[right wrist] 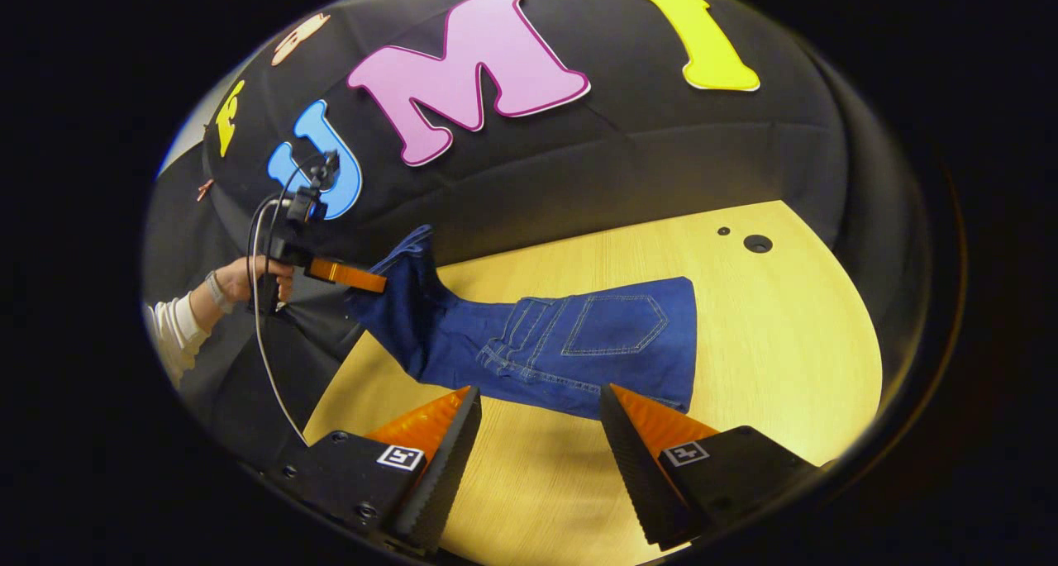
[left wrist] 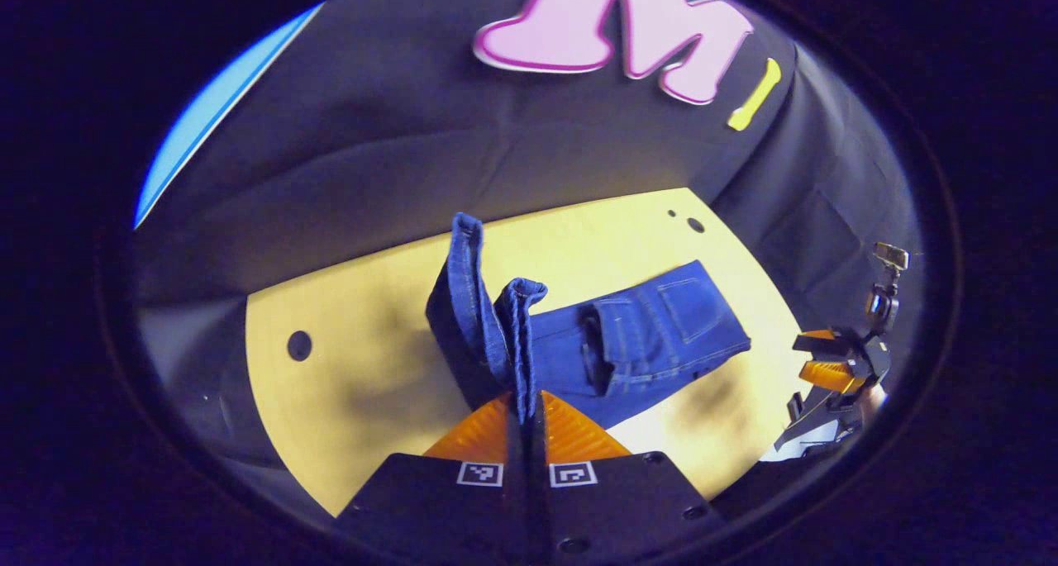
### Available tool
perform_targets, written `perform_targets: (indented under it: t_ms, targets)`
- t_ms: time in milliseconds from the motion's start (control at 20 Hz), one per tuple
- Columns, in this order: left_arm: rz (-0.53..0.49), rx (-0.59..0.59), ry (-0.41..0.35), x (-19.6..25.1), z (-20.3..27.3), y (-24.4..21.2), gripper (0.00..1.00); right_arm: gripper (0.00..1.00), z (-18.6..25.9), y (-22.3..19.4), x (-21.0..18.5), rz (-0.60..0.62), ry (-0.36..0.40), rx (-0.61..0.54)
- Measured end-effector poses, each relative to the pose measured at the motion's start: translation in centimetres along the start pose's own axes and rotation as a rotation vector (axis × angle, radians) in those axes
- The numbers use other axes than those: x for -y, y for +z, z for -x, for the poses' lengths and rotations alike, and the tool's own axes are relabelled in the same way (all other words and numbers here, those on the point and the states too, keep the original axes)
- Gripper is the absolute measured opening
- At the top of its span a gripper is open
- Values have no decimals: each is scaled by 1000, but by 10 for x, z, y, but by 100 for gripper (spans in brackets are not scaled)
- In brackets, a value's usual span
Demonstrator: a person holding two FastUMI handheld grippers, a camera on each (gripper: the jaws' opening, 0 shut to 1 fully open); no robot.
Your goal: Grasp the waist and the cuffs of the jeans and fold them to make the two legs overlap; first hold the waist and fold one-third of the jeans toward the cuffs, then hold the cuffs and fold the remaining one-third in the same direction to finish folding.
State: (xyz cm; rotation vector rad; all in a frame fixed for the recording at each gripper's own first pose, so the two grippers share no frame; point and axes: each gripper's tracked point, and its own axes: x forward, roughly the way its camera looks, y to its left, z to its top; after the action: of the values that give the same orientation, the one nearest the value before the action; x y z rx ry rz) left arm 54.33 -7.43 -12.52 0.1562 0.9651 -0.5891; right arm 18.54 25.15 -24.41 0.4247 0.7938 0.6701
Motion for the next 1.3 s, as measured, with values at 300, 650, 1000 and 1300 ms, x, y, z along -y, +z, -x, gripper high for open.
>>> perform_targets:
  t_ms: [300,650,1000,1300]
  targets:
    - [36,65,-194,153,-83,46,6,89,29,-2,25,34,-37,25]
    - [-52,16,-156,221,-199,10,6,89,48,-15,65,63,-59,5]
    - [77,58,-121,247,-241,-28,63,89,39,-4,99,114,-47,4]
    - [-2,370,89,228,-133,-19,97,95,52,13,94,241,-77,104]
